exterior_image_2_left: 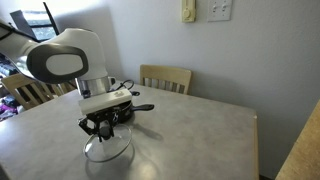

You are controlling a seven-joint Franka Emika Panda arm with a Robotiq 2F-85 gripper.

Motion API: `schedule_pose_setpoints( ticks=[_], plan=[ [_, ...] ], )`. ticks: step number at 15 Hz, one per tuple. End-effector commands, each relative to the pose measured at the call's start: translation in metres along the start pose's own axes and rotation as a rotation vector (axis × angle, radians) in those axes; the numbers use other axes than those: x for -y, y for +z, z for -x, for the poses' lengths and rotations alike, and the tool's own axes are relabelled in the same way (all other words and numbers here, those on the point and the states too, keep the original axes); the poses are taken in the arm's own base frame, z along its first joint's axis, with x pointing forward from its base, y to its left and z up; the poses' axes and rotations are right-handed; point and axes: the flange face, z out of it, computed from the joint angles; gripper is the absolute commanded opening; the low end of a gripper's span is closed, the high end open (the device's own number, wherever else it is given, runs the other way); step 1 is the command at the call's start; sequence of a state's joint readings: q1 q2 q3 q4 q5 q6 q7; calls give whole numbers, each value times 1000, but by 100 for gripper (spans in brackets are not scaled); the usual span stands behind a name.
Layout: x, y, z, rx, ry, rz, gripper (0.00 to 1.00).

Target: Cover the pot

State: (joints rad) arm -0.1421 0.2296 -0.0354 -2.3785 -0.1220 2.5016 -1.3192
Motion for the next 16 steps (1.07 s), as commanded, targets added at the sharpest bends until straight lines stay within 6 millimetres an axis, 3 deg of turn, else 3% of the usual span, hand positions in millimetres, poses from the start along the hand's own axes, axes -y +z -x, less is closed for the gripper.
schedule_pose_setpoints(
  ticks=[1, 8, 16],
  plan=[
    [2, -31, -7, 0, 37, 8, 14],
    [-22, -61, -34, -5, 114, 9, 14],
    [-55, -78, -85, -8, 151, 21, 14]
  ],
)
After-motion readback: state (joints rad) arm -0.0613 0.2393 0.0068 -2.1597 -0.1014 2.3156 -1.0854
